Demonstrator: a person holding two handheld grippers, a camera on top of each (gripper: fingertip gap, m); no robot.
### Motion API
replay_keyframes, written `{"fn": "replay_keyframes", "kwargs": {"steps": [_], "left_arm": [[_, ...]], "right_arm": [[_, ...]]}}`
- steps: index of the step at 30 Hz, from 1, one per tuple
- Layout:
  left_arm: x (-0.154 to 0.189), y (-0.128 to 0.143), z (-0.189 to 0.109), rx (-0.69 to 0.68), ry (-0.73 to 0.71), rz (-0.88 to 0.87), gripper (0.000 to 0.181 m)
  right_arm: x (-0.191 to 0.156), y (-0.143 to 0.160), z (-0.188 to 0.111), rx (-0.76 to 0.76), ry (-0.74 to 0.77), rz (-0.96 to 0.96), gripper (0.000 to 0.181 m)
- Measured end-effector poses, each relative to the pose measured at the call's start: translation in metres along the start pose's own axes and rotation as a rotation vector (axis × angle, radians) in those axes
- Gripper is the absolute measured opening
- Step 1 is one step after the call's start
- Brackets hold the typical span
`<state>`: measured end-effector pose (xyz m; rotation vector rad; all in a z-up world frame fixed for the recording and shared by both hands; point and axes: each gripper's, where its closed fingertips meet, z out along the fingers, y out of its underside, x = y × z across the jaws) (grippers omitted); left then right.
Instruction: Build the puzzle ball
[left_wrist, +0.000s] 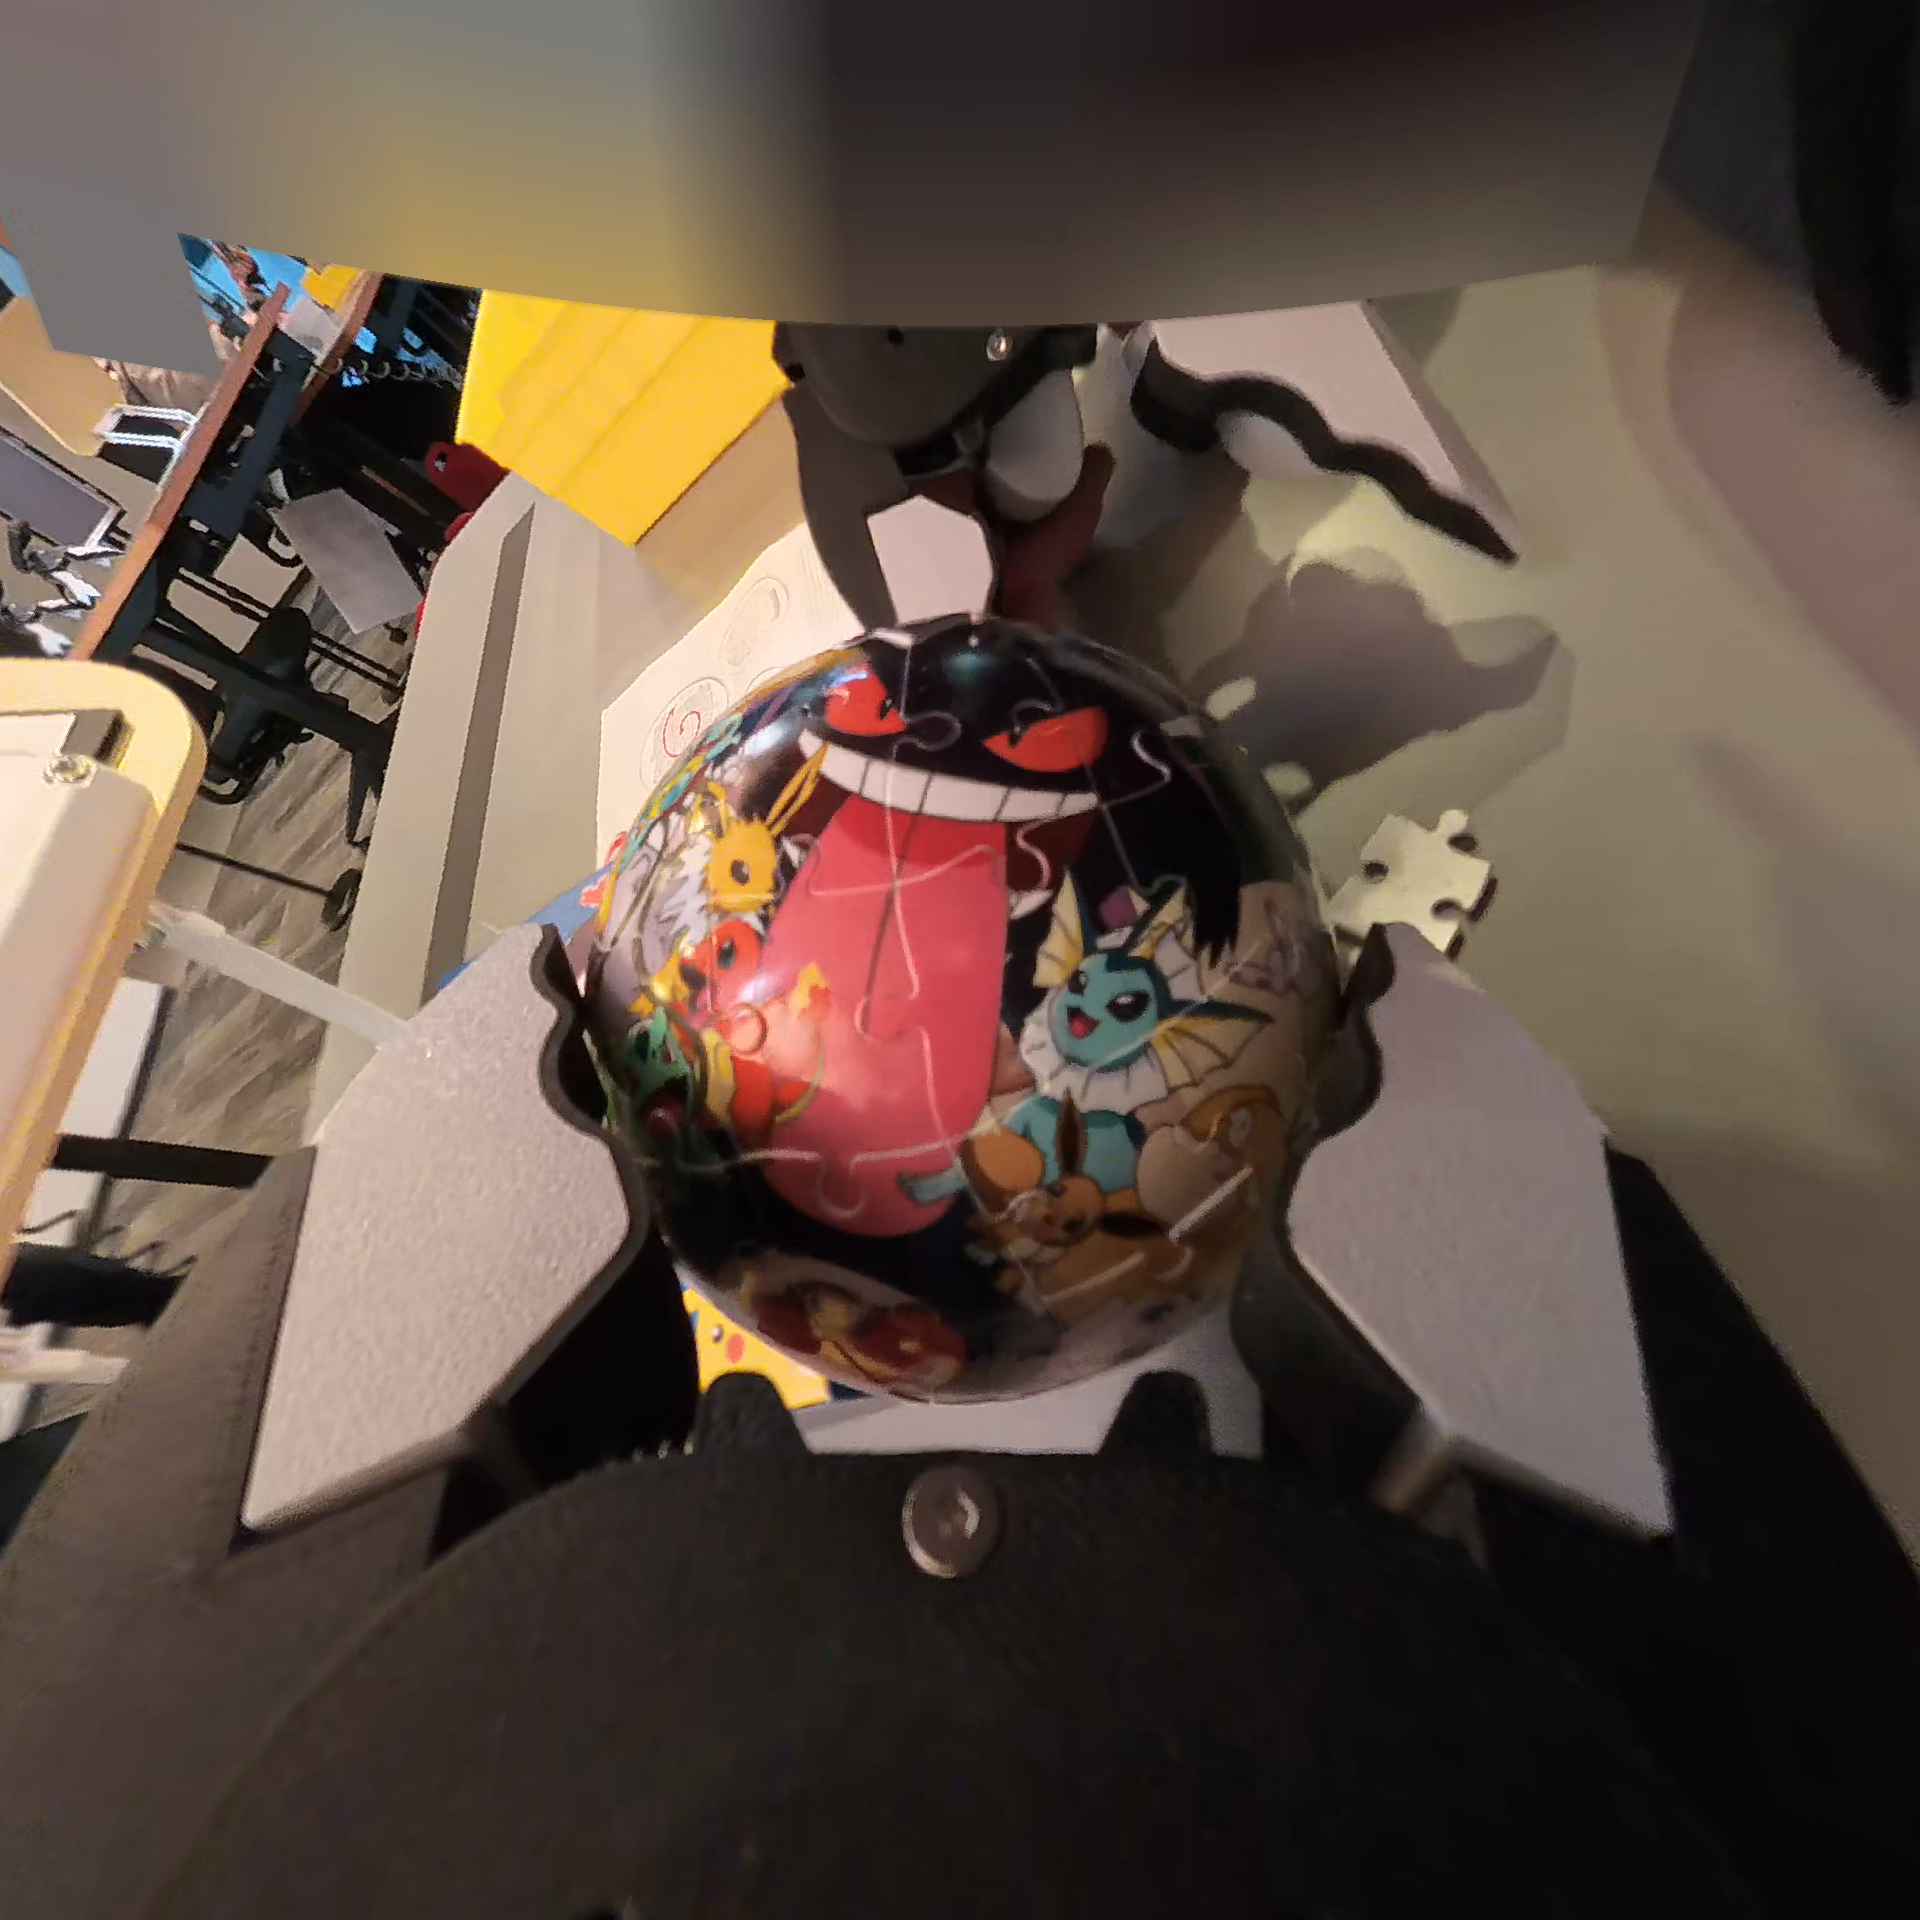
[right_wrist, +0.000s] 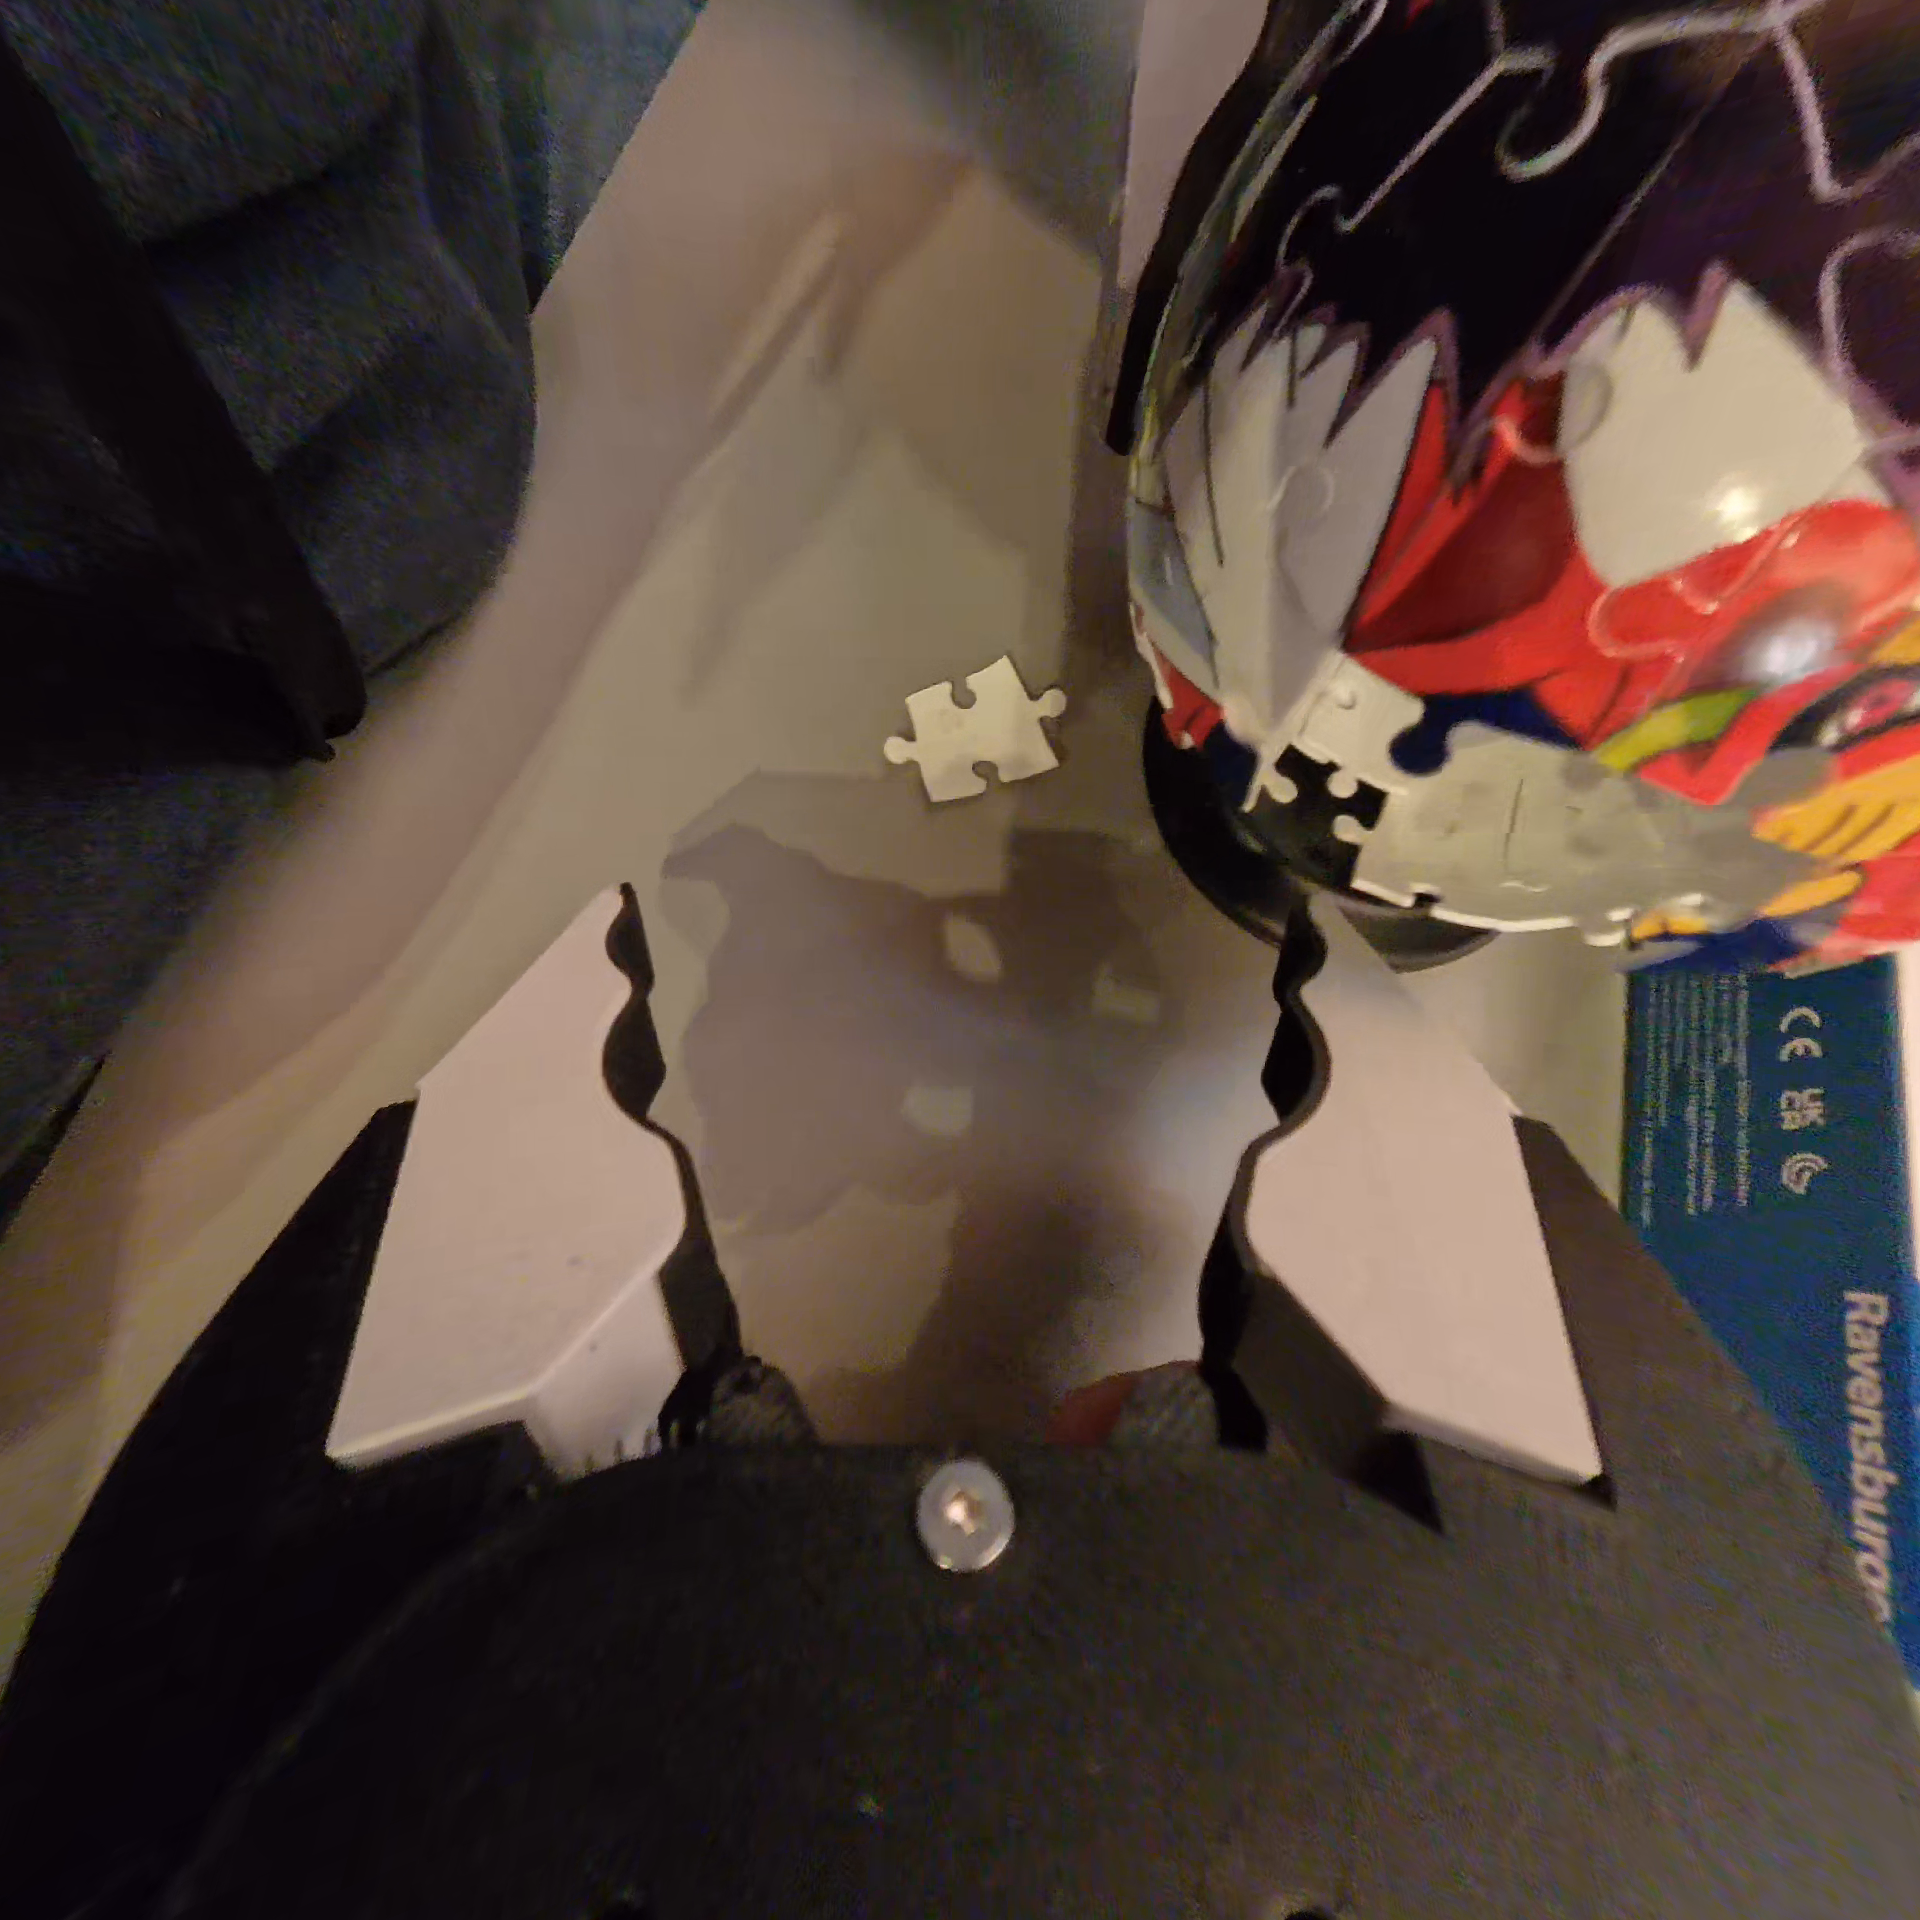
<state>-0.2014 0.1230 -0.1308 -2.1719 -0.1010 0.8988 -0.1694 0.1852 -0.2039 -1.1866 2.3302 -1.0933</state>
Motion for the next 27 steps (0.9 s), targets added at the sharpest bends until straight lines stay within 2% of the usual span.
{"fn": "replay_keyframes", "kwargs": {"steps": [13, 15, 21, 27], "left_arm": [[-0.002, -0.009, 0.007, -0.174, 0.048, 0.145, 0.134], [-0.004, -0.003, 0.006, -0.200, 0.044, 0.112, 0.134], [-0.002, 0.010, 0.002, -0.327, 0.057, 0.160, 0.134], [-0.002, 0.005, 0.000, -0.358, 0.083, 0.120, 0.134]], "right_arm": [[-0.003, -0.005, -0.005, 0.047, 0.001, -0.012, 0.114], [-0.006, -0.006, -0.006, 0.053, -0.006, -0.013, 0.114], [-0.010, -0.004, -0.011, 0.064, -0.010, -0.023, 0.113], [-0.013, -0.003, -0.016, 0.079, -0.013, -0.022, 0.112]]}}
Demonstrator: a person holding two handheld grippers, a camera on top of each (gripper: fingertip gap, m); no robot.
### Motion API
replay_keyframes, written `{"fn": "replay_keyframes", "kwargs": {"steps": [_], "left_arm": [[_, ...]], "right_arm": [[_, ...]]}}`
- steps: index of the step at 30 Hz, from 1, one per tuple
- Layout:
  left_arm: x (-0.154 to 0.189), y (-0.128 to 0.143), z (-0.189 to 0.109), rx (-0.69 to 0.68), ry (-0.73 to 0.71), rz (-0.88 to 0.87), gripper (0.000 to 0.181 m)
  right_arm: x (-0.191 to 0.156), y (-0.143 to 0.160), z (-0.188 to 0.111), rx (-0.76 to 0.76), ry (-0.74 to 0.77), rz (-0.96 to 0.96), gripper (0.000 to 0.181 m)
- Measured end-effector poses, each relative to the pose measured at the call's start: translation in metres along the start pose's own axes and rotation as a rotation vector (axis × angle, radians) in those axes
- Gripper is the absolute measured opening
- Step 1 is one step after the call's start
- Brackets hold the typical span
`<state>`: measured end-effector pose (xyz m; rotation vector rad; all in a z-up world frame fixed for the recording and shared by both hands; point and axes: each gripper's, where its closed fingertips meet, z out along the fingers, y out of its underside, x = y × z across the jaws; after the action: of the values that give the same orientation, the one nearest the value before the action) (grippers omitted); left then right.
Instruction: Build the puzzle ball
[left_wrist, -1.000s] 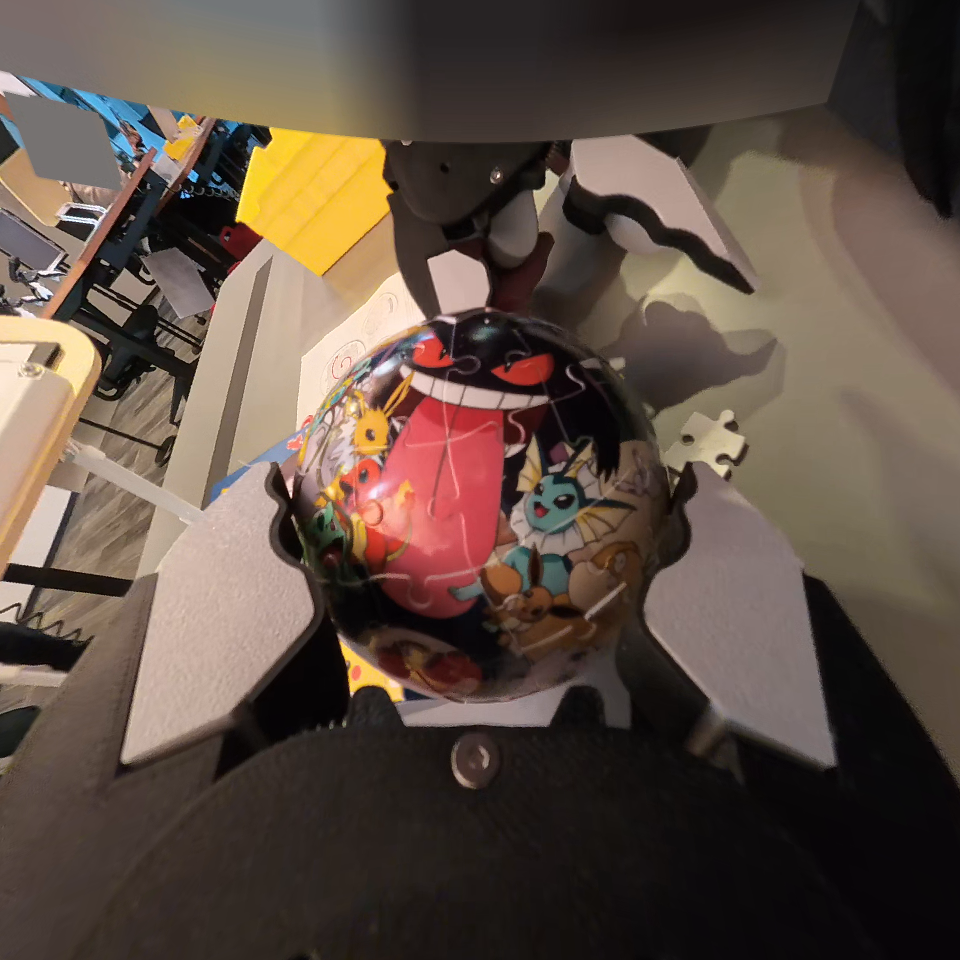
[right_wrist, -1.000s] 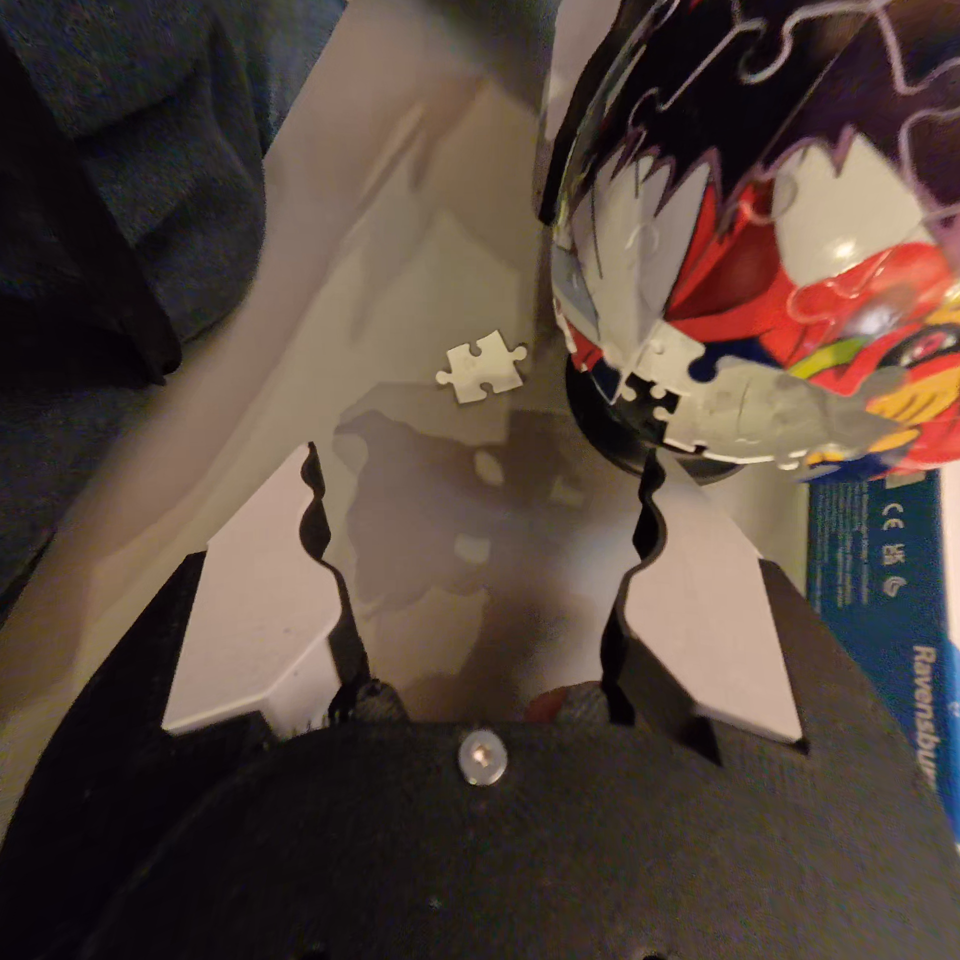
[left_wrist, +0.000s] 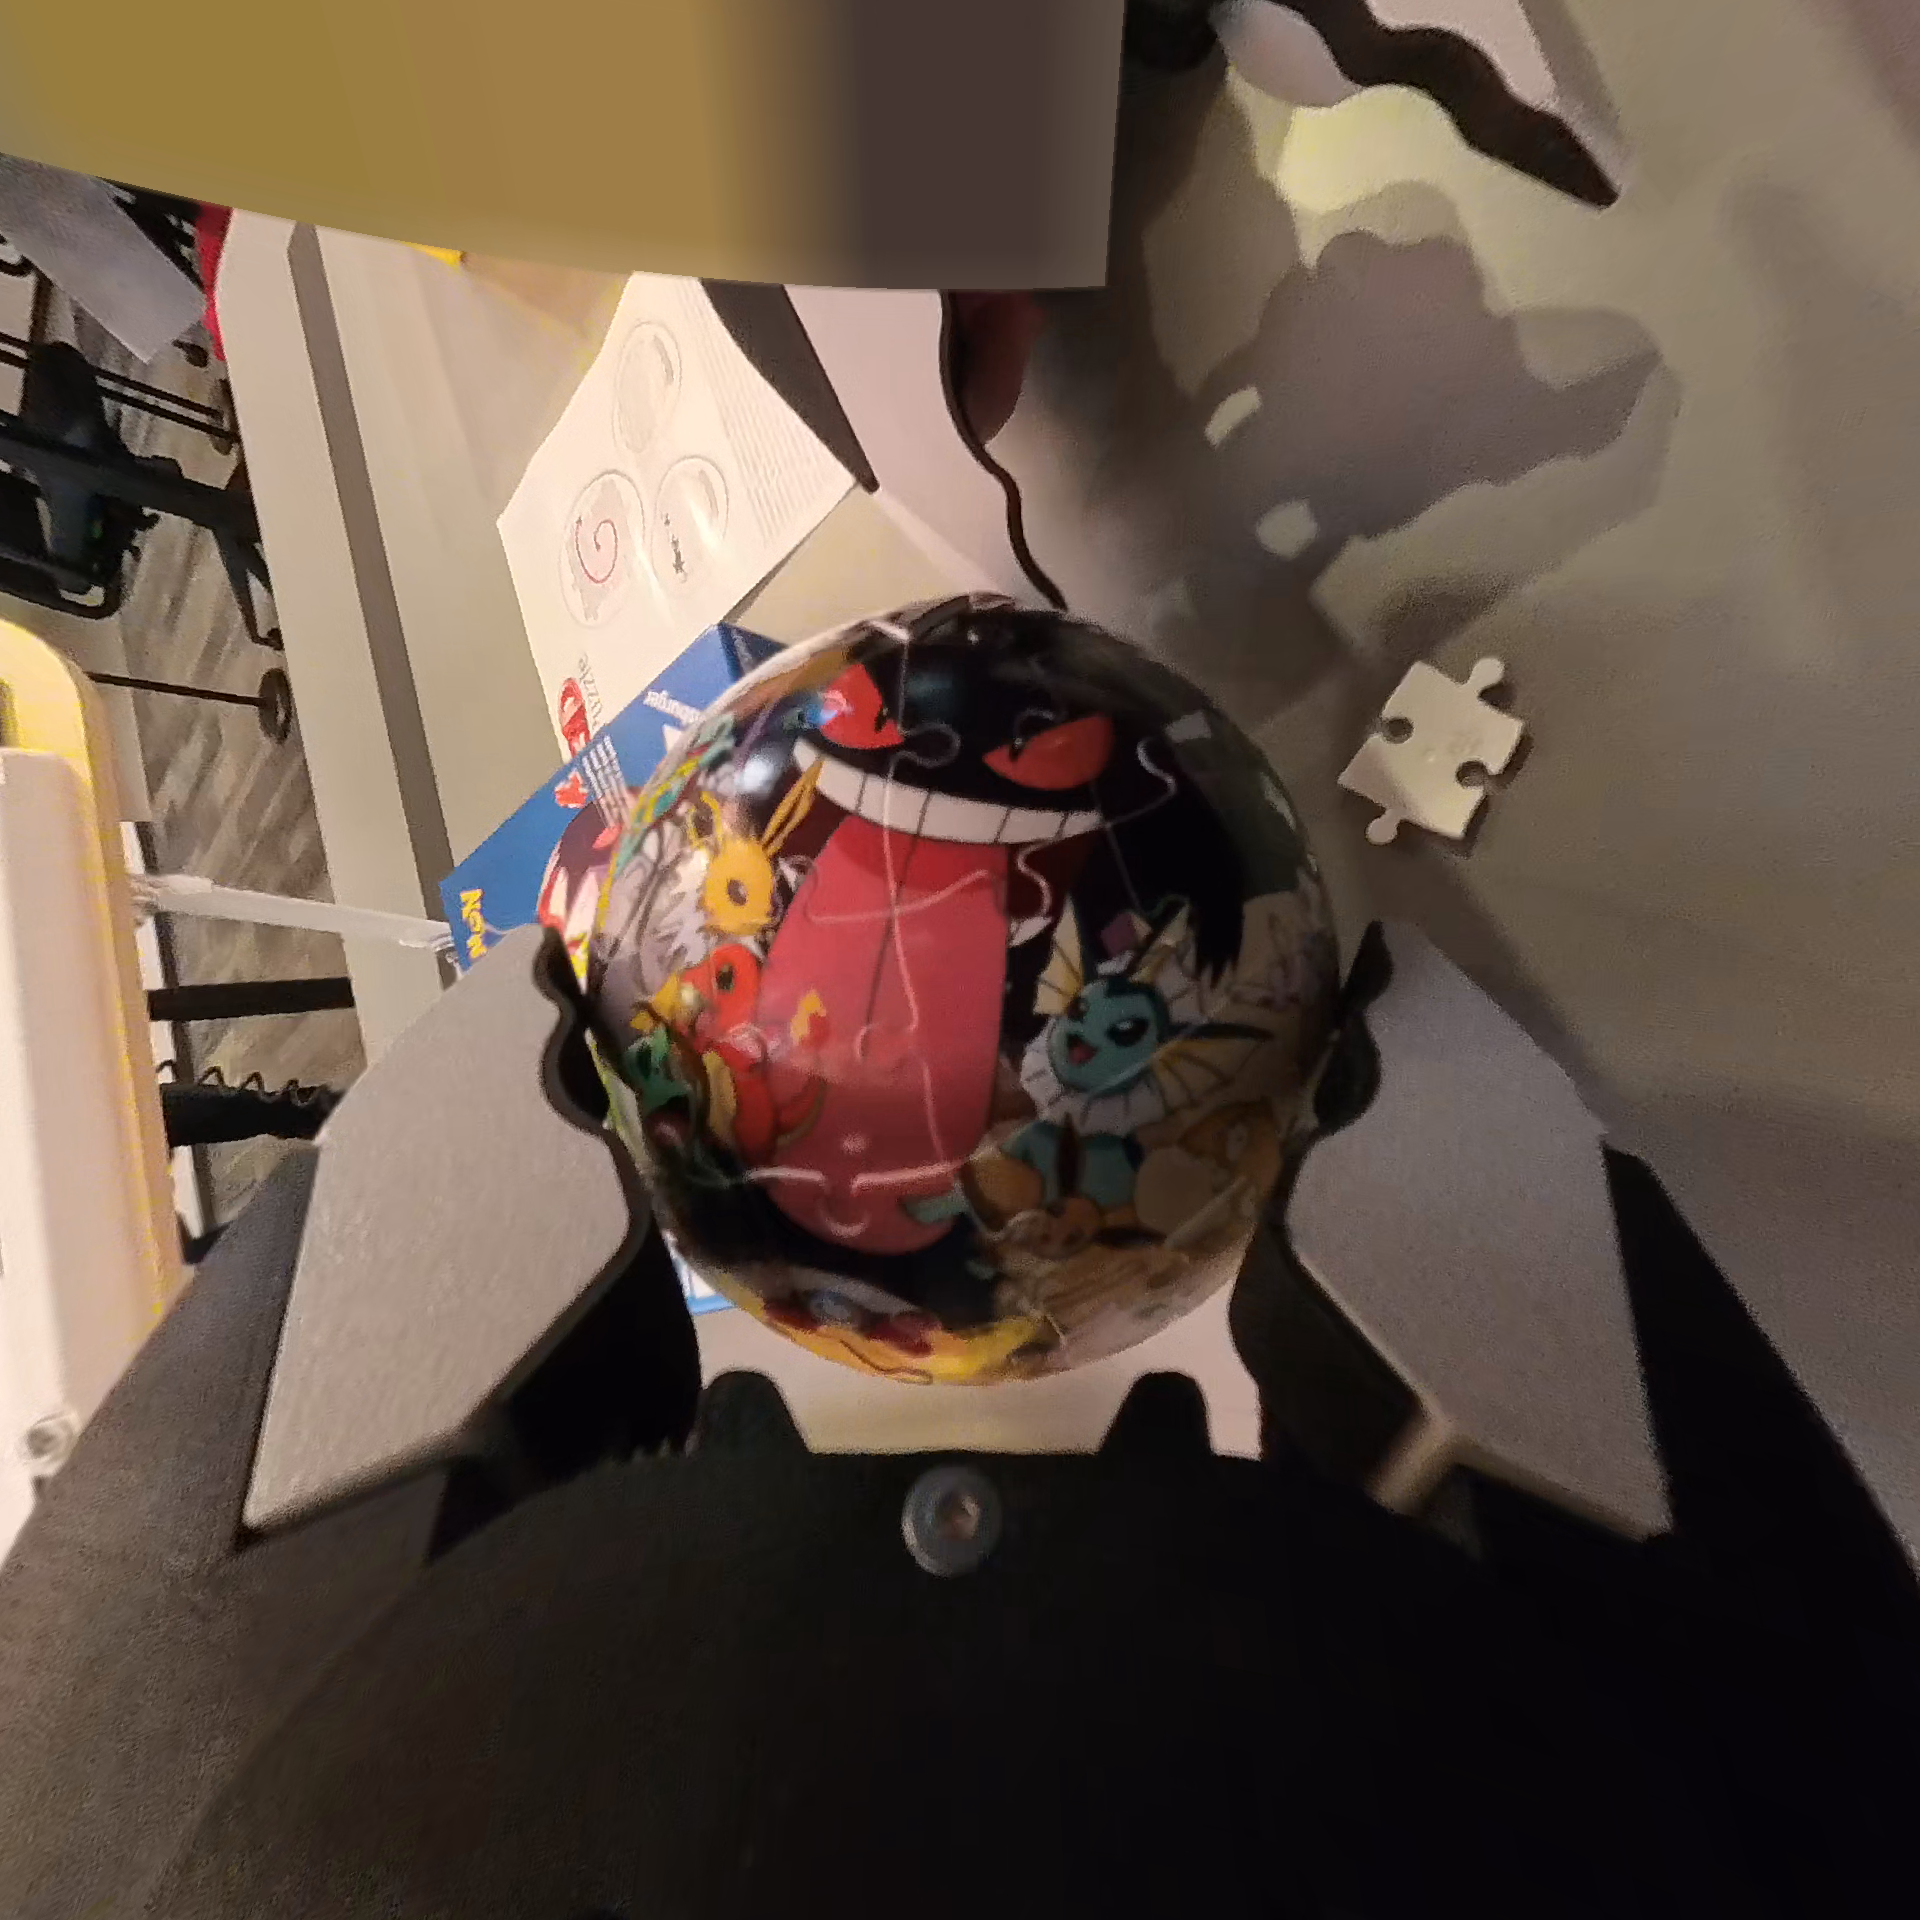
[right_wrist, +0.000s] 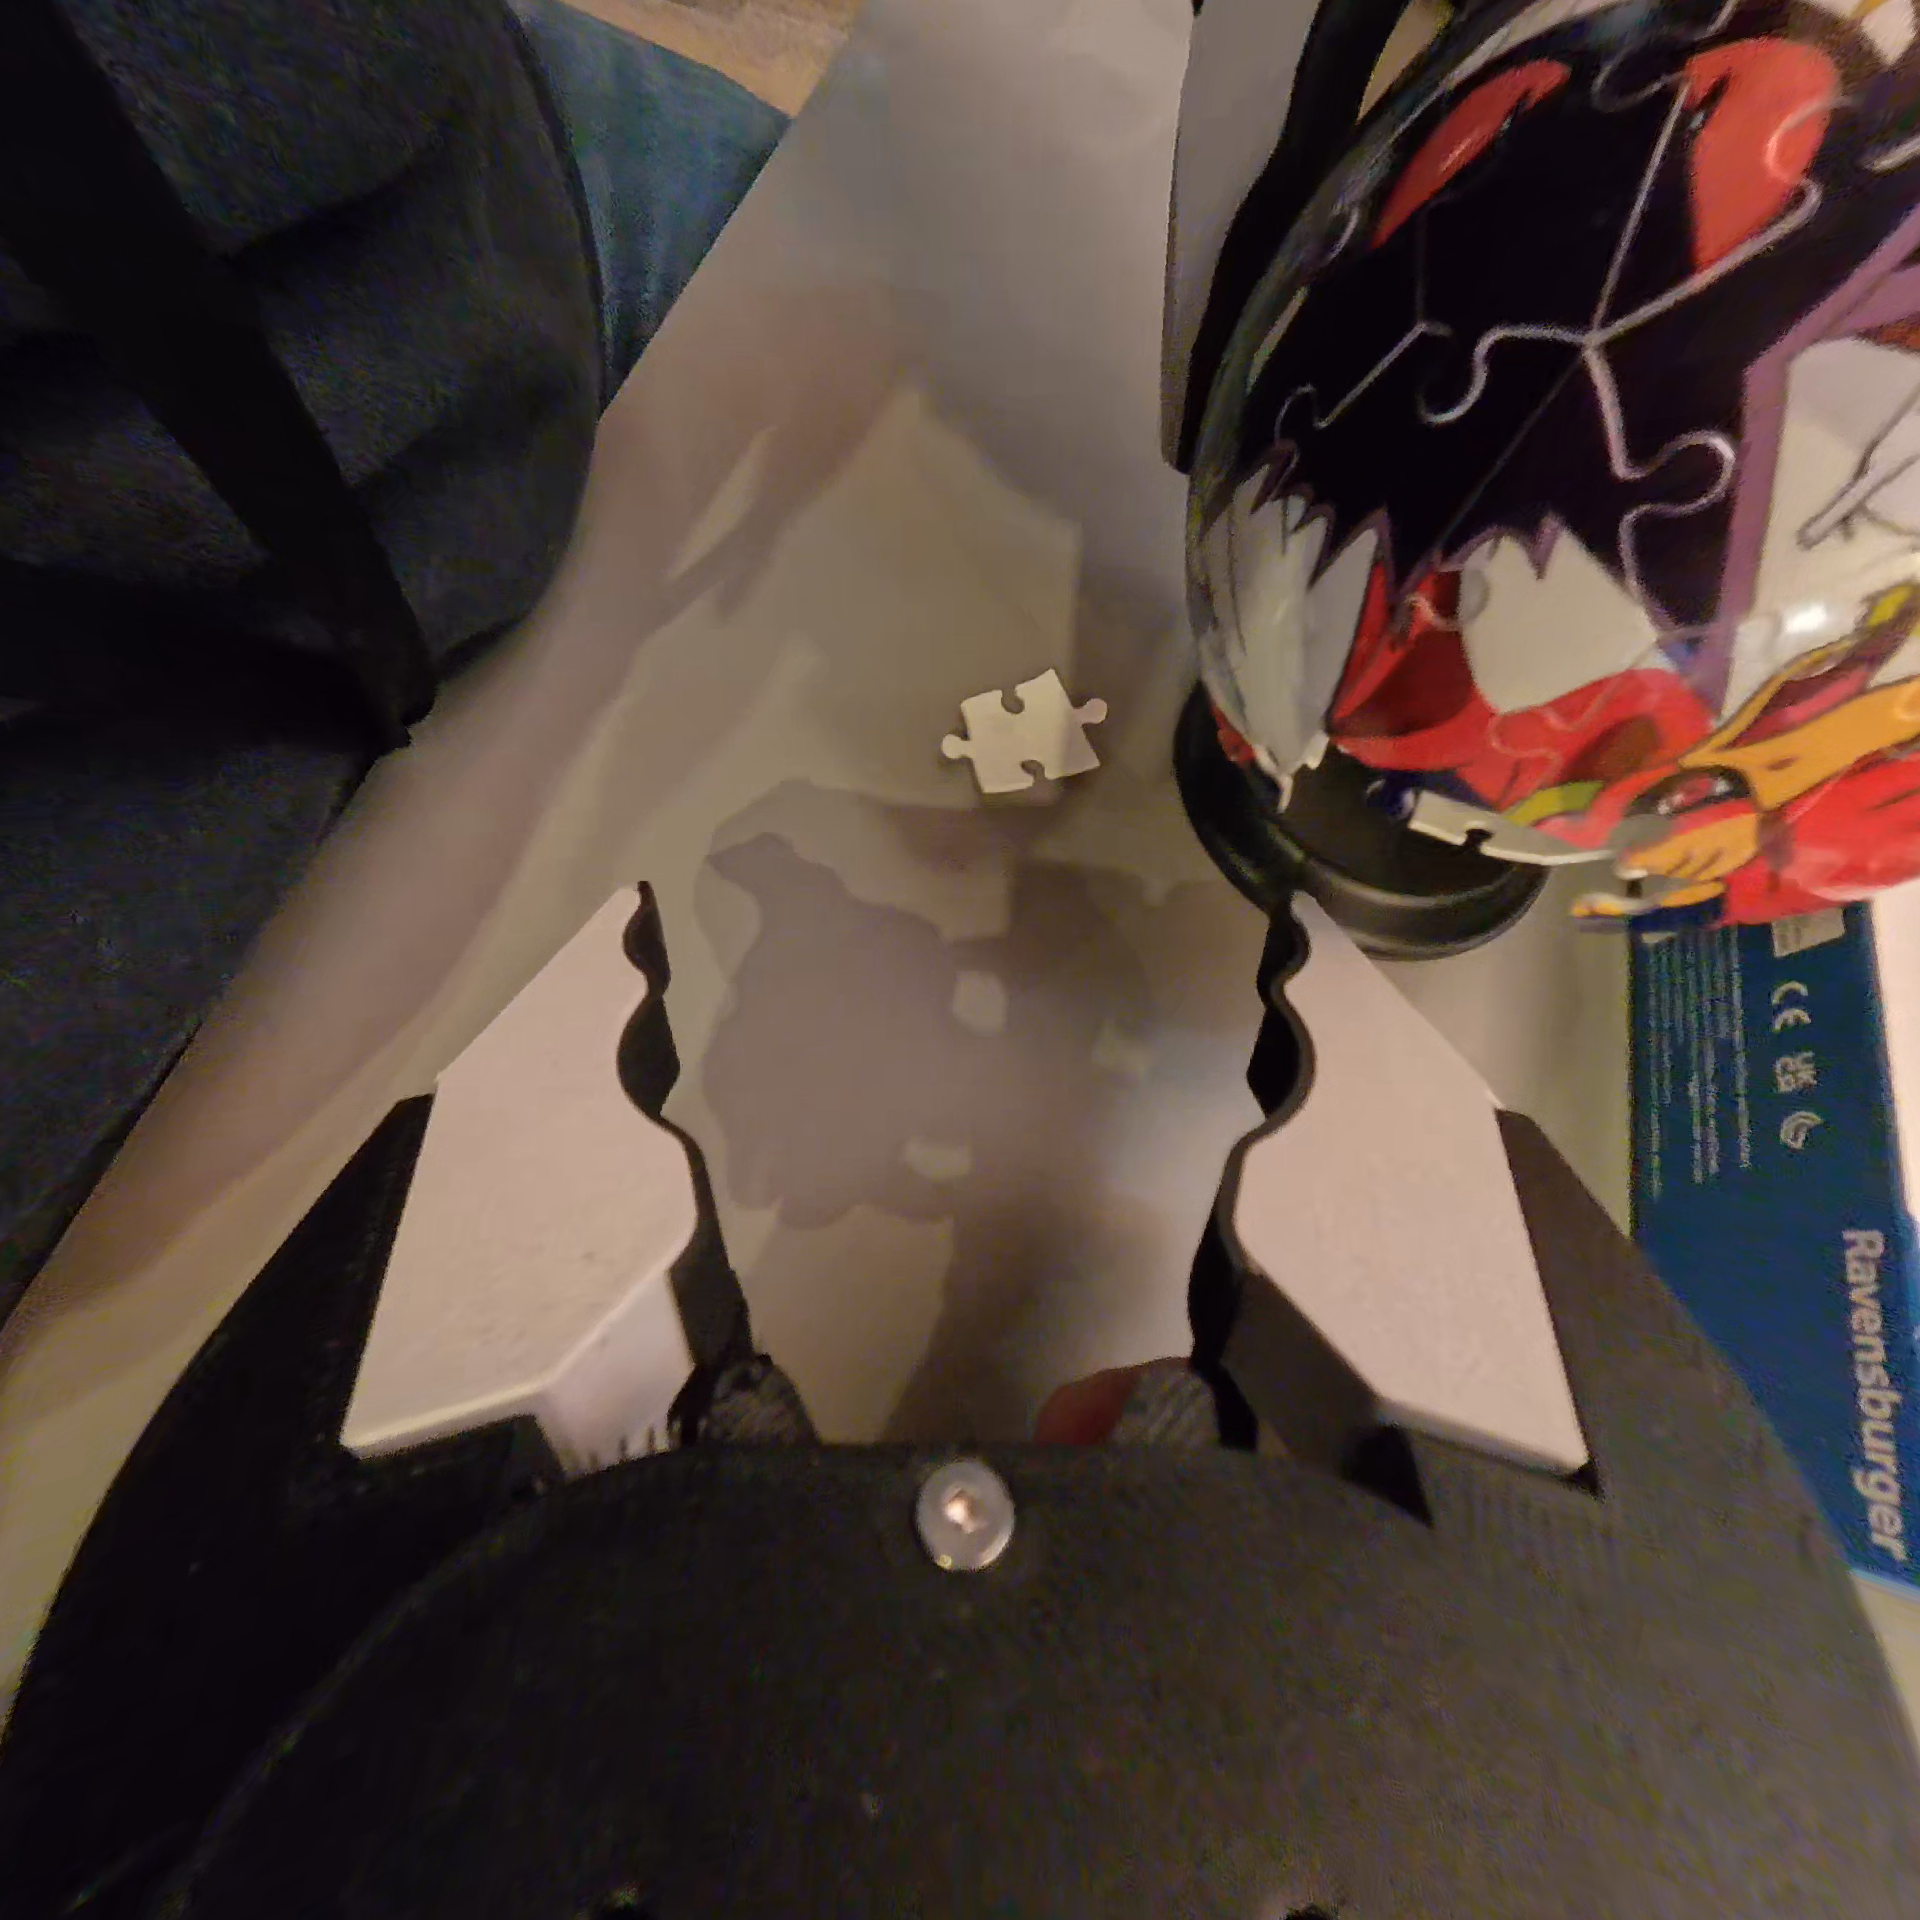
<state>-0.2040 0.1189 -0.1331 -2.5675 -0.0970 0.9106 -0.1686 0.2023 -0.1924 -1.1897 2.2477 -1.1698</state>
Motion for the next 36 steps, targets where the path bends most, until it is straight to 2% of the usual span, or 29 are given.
{"fn": "replay_keyframes", "kwargs": {"steps": [7, 9, 11, 18, 26, 36], "left_arm": [[-0.005, -0.001, 0.003, -0.043, -0.014, 0.018, 0.134], [-0.006, -0.005, 0.003, -0.003, -0.011, -0.023, 0.134], [-0.005, -0.001, 0.004, -0.050, -0.016, 0.026, 0.134], [-0.006, -0.015, 0.003, -0.029, 0.004, 0.031, 0.133], [-0.008, -0.001, 0.010, -0.083, 0.032, 0.028, 0.133], [-0.005, -0.003, 0.009, -0.100, 0.030, 0.006, 0.133]], "right_arm": [[0.000, 0.003, -0.003, -0.005, 0.002, 0.000, 0.112], [0.000, 0.003, -0.003, -0.002, 0.001, 0.002, 0.112], [0.000, 0.003, -0.002, -0.004, -0.002, 0.002, 0.112], [-0.001, 0.003, -0.004, 0.001, -0.005, 0.003, 0.112], [0.001, 0.008, -0.007, -0.012, 0.005, 0.003, 0.112], [0.000, 0.009, -0.007, -0.021, 0.003, -0.009, 0.111]]}}
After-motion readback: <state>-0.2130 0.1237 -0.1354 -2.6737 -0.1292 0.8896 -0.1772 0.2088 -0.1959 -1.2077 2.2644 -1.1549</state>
